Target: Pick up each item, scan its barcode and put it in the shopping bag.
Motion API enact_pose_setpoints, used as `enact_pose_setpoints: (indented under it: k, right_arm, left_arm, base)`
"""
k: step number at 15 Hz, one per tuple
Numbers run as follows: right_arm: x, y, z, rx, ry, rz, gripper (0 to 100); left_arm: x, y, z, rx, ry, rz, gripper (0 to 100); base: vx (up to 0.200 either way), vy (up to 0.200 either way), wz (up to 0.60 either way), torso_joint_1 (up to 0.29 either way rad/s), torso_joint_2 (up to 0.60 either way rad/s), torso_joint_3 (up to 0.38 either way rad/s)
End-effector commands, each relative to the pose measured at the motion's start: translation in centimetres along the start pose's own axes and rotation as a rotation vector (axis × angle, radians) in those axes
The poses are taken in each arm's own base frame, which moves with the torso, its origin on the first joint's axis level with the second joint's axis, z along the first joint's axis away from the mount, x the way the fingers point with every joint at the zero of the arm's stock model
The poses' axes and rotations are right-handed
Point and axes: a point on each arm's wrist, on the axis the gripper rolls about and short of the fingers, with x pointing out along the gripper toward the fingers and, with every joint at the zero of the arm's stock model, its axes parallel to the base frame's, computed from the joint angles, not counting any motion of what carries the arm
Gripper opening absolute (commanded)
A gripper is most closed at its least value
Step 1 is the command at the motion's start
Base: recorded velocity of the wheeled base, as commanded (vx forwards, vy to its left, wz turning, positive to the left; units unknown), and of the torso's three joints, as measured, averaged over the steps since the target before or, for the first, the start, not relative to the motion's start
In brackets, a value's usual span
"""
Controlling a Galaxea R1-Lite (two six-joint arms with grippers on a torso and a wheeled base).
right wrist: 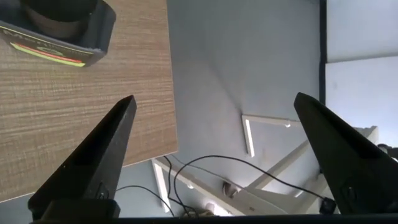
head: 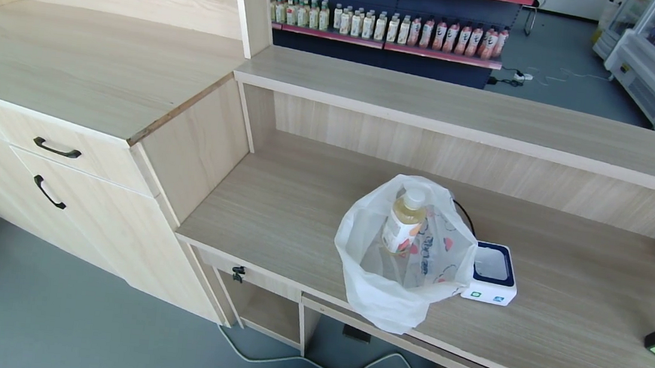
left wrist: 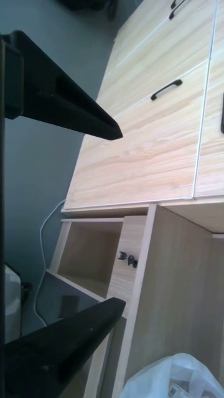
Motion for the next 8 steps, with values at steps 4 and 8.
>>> enact_pose_setpoints:
  k: [4, 8]
  right_arm:
    - [1.9, 1.2, 0.5, -0.020, -0.072, 0.053, 100]
    - [2.4, 2.9, 1.0, -0.040, -0.095, 0.098, 100]
  left_arm:
    - [0.0, 0.0, 0.0, 0.000, -0.001, 0.000, 100]
    - [0.0, 0.0, 0.0, 0.000, -0.001, 0.000, 100]
  base:
    - [0.000, 0.000, 0.00, 0.000, 0.00, 0.000]
    - [0.000, 0.000, 0.00, 0.000, 0.00, 0.000]
